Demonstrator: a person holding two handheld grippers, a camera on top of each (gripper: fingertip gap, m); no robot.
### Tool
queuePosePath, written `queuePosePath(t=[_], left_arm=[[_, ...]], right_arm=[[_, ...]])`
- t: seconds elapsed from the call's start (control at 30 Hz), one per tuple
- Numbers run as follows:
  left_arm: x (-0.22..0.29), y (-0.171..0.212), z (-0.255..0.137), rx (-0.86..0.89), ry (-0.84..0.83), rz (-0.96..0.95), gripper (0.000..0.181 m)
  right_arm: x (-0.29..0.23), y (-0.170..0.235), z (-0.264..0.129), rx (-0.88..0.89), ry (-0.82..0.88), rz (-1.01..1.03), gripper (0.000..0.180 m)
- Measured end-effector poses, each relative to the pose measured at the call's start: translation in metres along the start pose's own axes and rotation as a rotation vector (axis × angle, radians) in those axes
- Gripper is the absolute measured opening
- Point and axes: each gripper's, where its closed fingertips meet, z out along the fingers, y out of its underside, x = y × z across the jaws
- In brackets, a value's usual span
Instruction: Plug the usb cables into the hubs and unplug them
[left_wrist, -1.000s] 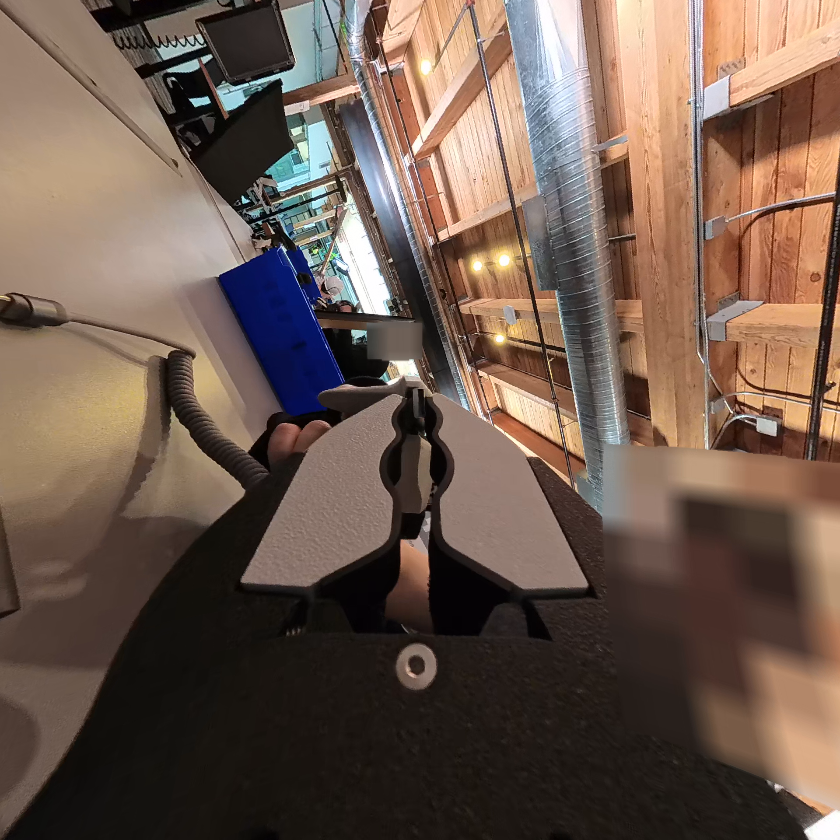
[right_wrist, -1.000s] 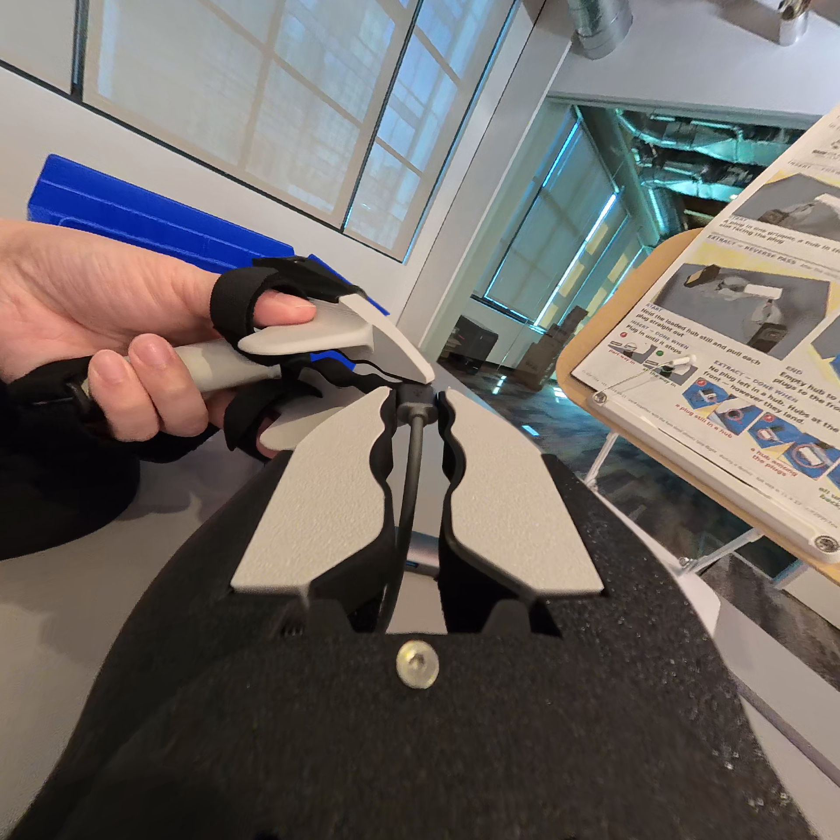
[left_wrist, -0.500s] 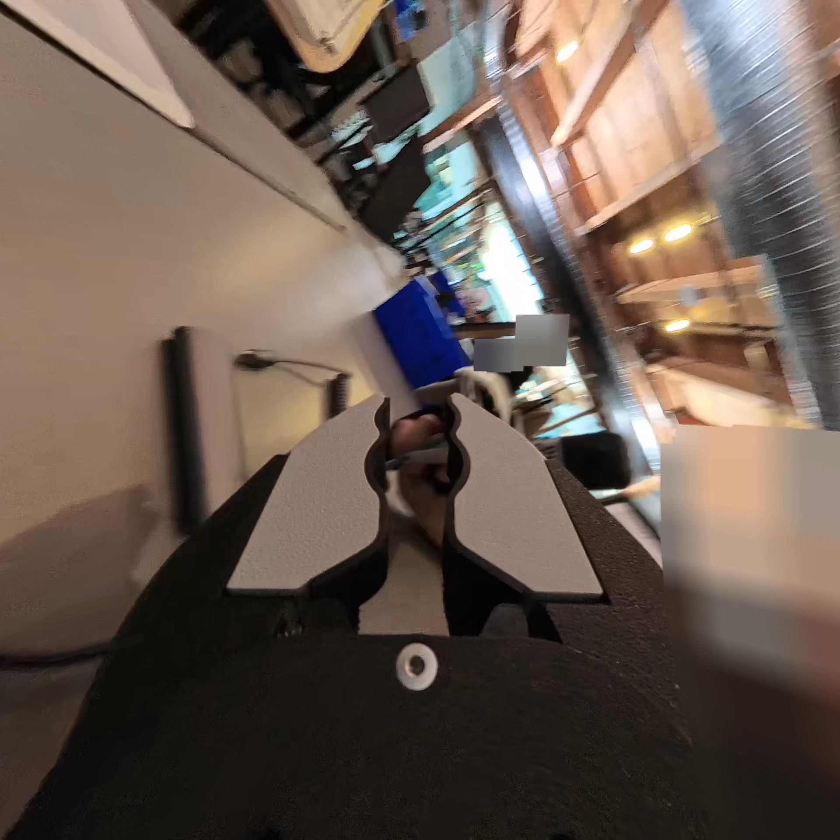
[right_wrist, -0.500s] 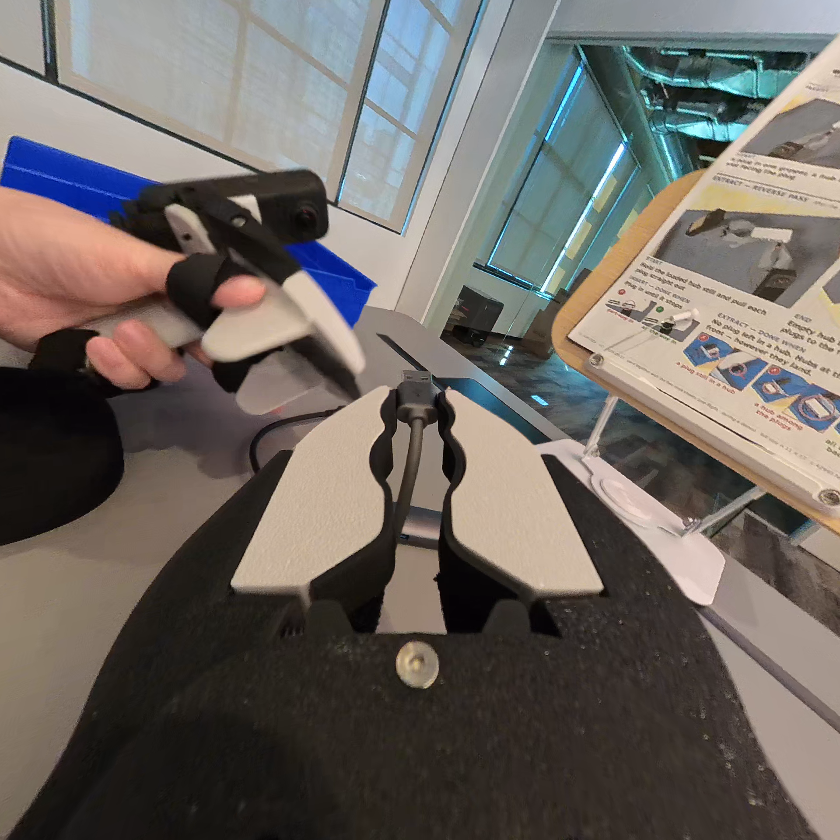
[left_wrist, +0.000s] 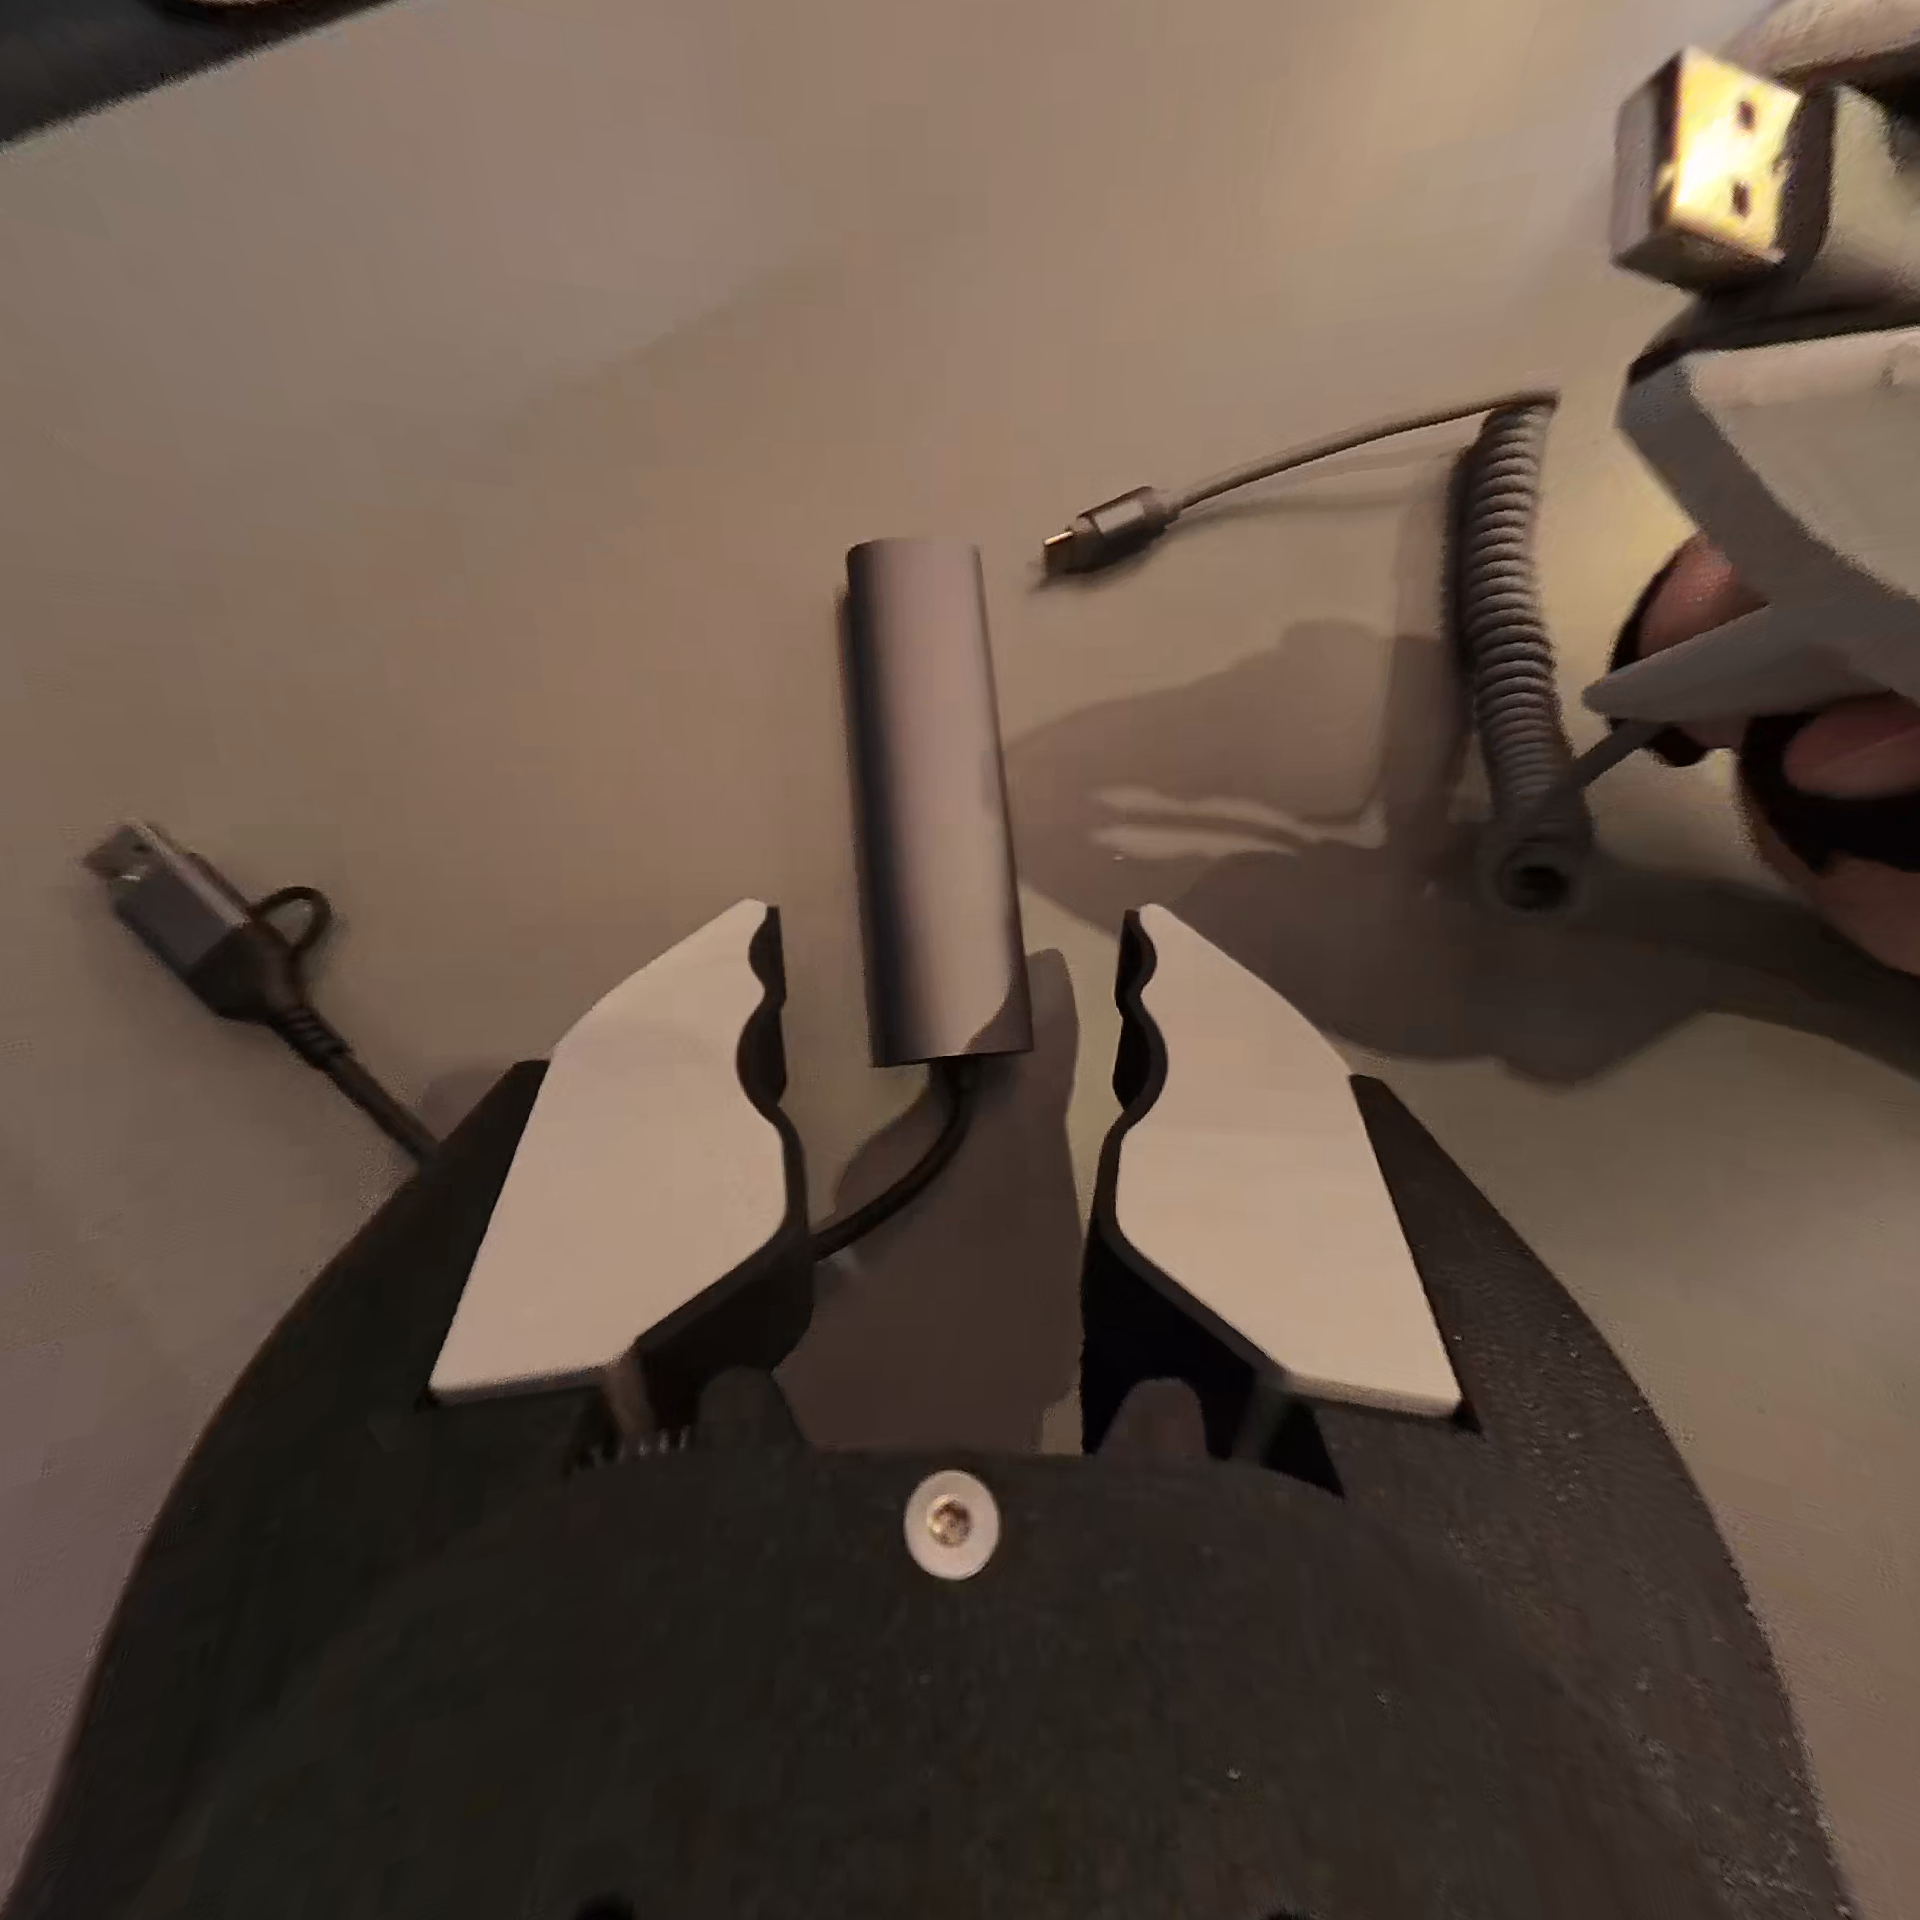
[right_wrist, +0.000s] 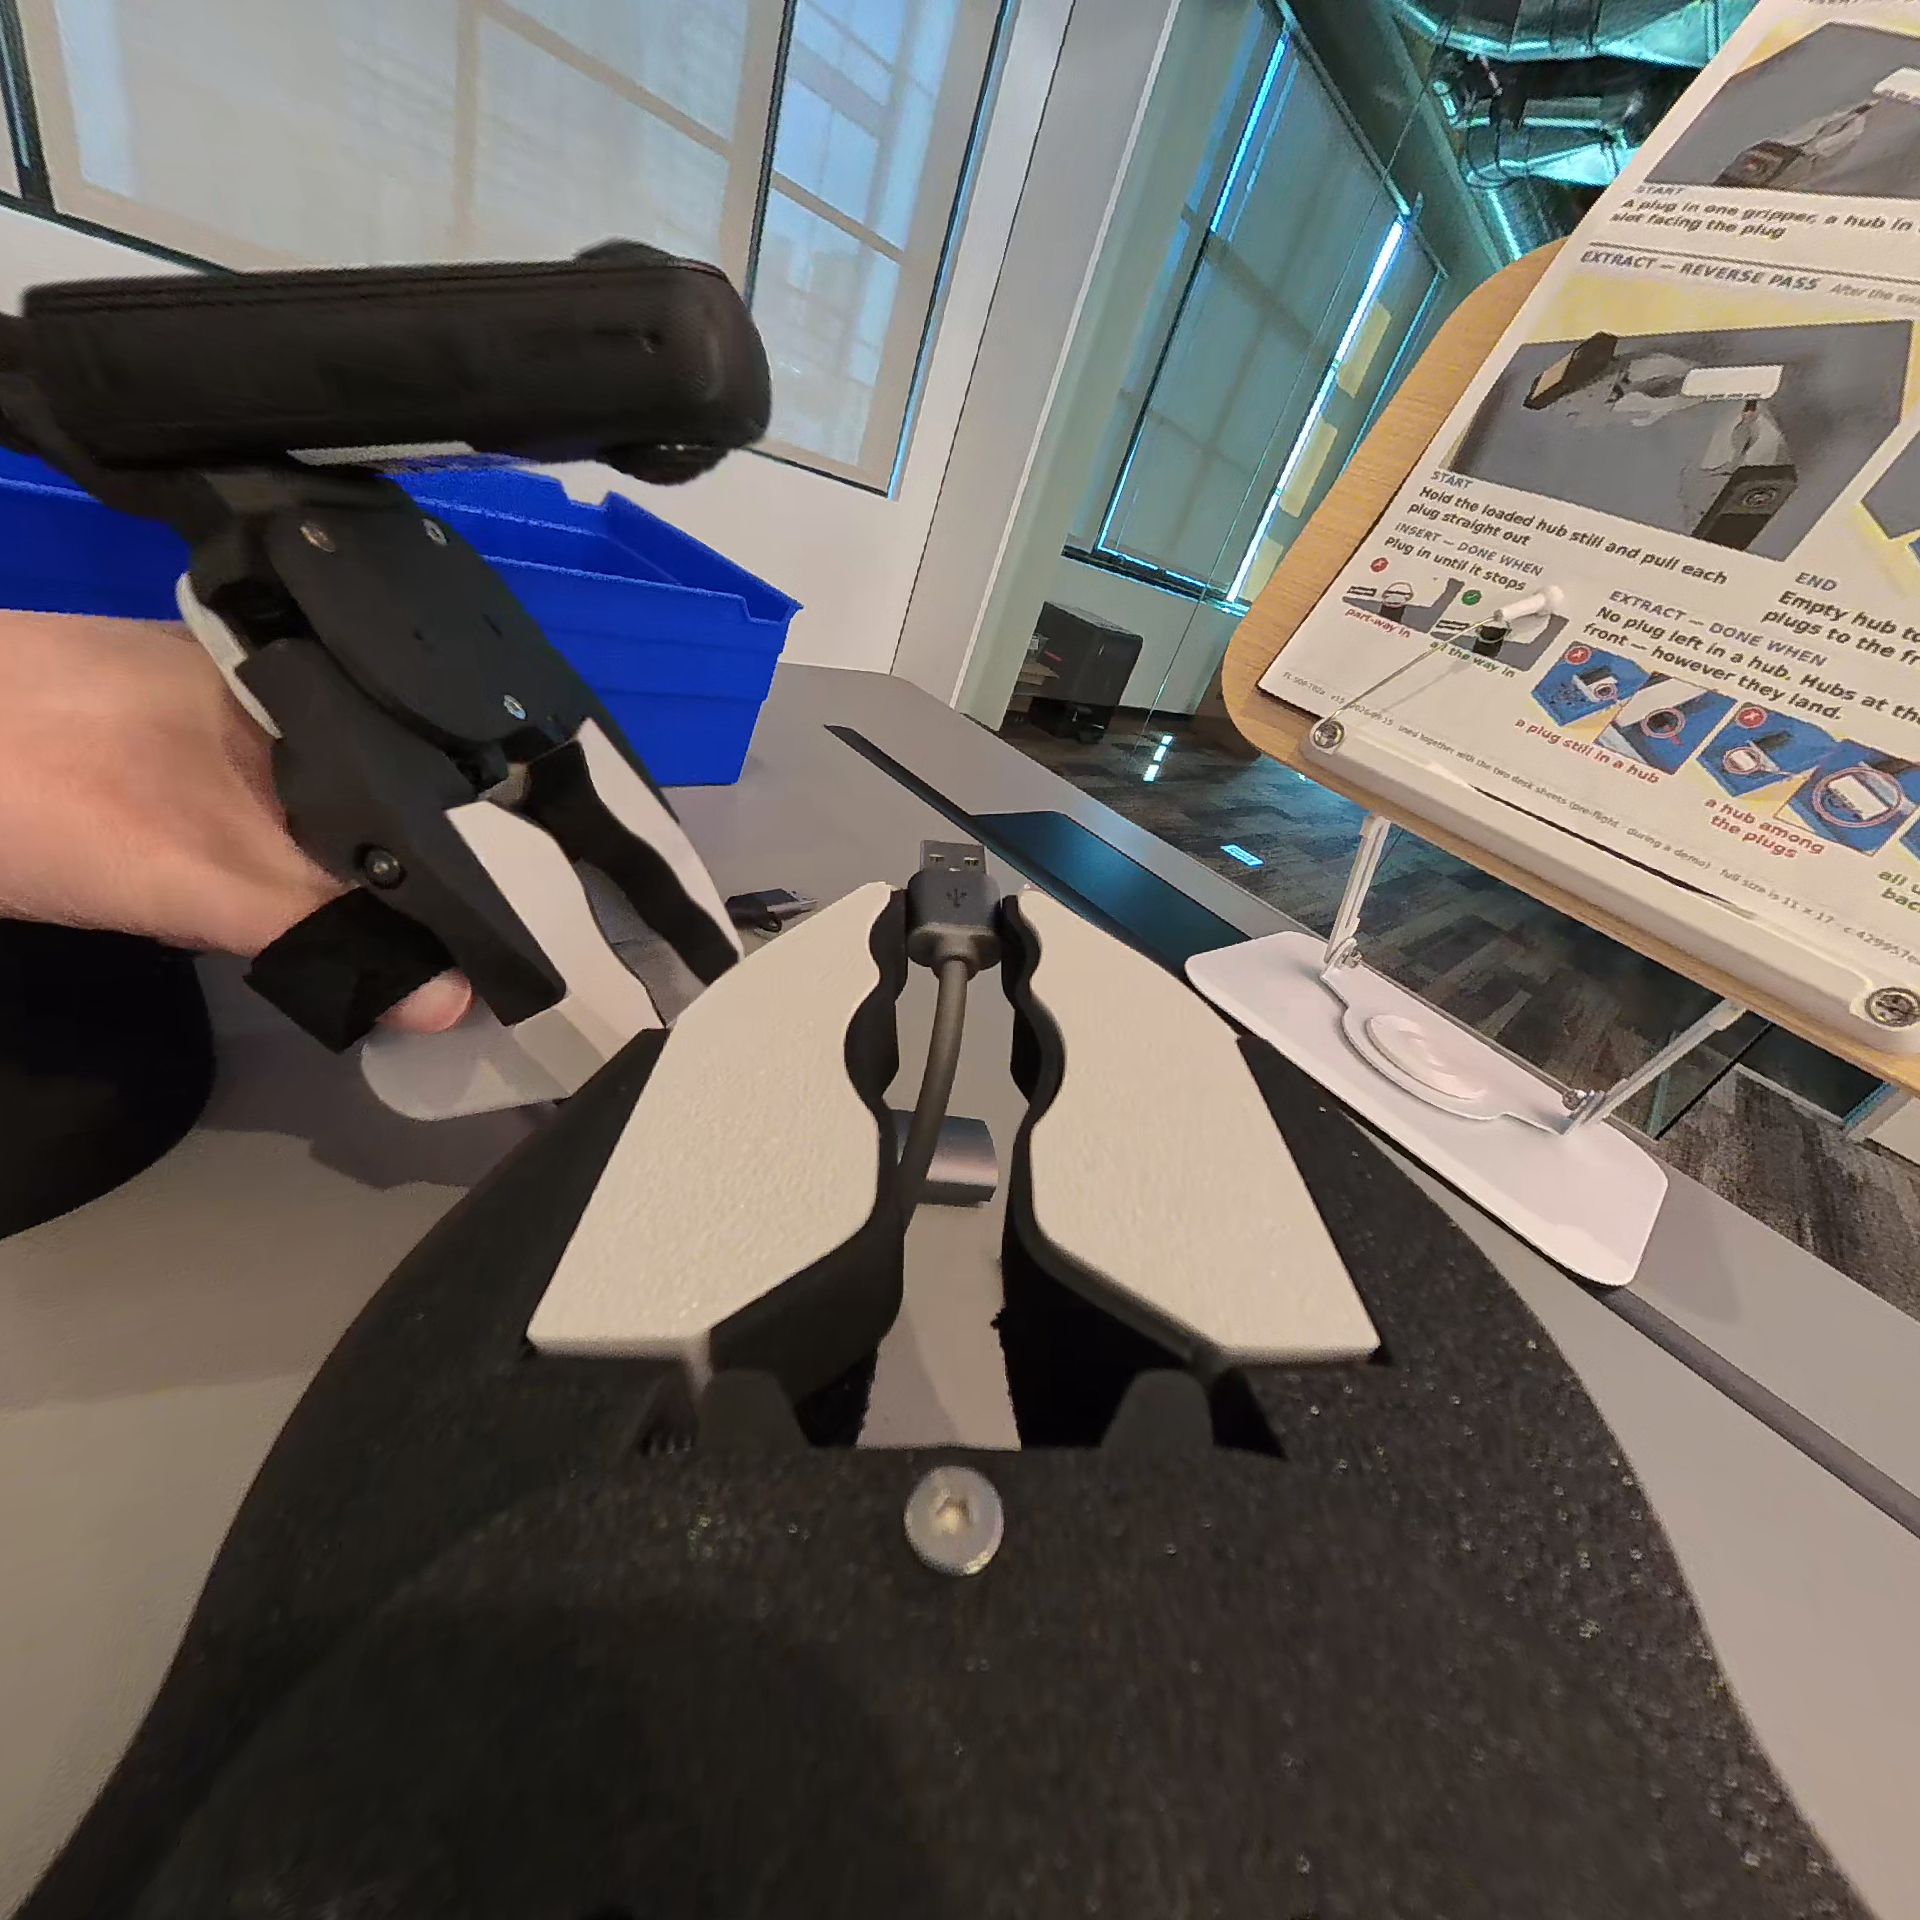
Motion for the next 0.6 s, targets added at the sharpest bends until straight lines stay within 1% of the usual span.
queuePosePath(t=[0.1, 0.2, 0.3, 0.43, 0.5, 0.6], left_arm=[[-0.002, -0.002, -0.001, 0.019, -0.029, 0.036, 0.064], [-0.005, 0.011, 0.006, -0.06, -0.065, 0.049, 0.067], [-0.002, 0.02, 0.014, -0.11, -0.053, 0.037, 0.067], [-0.002, 0.02, 0.014, -0.095, -0.074, 0.059, 0.057], [0.0, 0.021, 0.012, -0.103, -0.054, 0.084, 0.031], [0.0, 0.02, 0.012, -0.097, -0.007, 0.041, 0.031]], right_arm=[[0.001, 0.0, -0.001, 0.001, 0.0, 0.005, 0.017], [0.003, -0.001, -0.002, 0.003, 0.002, 0.009, 0.017], [0.004, -0.001, -0.002, 0.004, 0.005, 0.008, 0.017], [0.004, -0.001, -0.002, 0.004, 0.005, 0.011, 0.017], [0.004, 0.0, -0.001, -0.002, 0.004, 0.013, 0.017], [0.002, 0.004, 0.0, -0.02, -0.003, 0.015, 0.017]])
